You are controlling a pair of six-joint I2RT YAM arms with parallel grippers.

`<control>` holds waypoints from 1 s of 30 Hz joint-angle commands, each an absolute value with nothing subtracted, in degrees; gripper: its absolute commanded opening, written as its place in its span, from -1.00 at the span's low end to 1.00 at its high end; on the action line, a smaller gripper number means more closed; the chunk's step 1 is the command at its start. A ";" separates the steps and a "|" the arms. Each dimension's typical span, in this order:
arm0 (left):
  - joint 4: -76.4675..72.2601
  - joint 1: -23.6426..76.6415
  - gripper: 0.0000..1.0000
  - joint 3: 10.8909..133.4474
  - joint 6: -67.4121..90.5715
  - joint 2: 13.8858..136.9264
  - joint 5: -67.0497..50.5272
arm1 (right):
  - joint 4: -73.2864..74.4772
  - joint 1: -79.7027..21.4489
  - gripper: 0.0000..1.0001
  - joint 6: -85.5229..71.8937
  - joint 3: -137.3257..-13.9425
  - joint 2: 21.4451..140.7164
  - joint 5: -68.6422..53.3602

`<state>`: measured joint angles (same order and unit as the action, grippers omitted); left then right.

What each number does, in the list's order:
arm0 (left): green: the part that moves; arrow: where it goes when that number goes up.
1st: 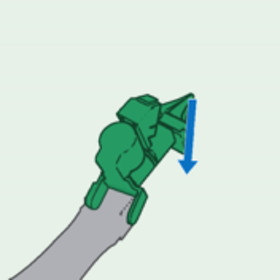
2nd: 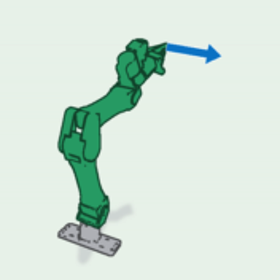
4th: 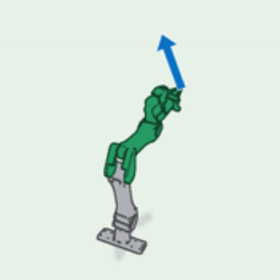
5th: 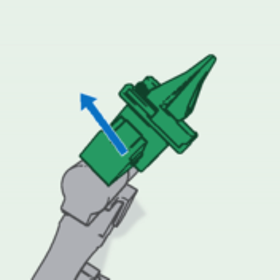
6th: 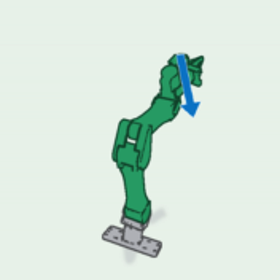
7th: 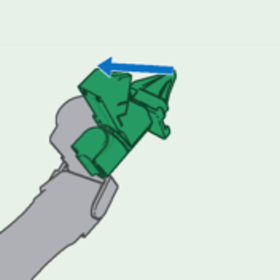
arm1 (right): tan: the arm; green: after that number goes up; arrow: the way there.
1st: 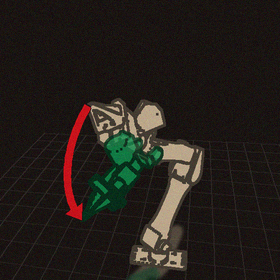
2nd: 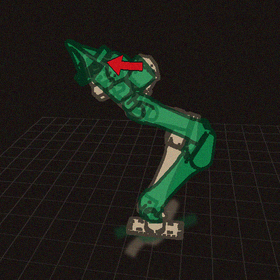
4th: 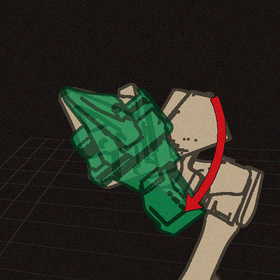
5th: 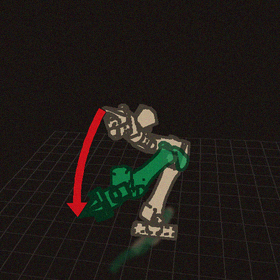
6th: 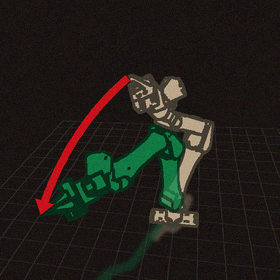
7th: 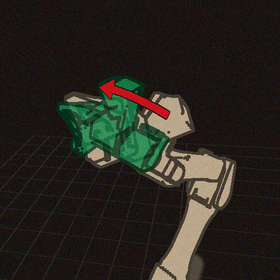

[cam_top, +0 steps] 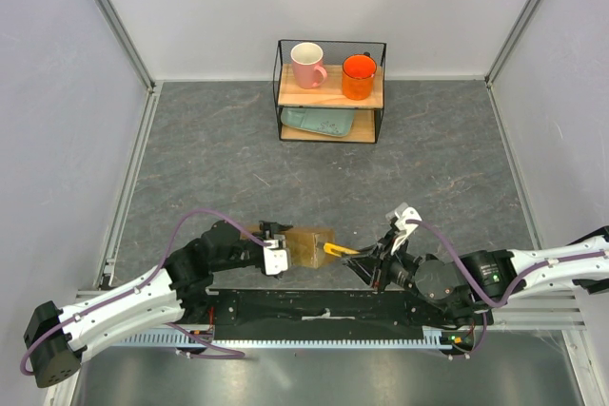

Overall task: Unpack the express box
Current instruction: Cut the express box.

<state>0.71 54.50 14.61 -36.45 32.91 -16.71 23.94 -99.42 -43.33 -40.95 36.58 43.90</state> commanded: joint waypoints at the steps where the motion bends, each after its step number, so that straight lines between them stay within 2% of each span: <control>1: -4.66 54.84 -0.96 16.52 -35.16 32.34 -18.19 | 24.96 -99.58 -1.00 -44.03 -42.80 39.11 44.47; 30: -5.71 53.44 -0.97 15.47 -36.83 31.55 -15.91 | 27.77 -99.49 -1.00 -55.11 -38.32 40.25 34.19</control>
<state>4.40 54.08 13.65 -37.15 32.97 -16.51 26.20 -99.09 -52.66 -40.05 39.51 42.17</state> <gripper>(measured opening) 0.774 0.217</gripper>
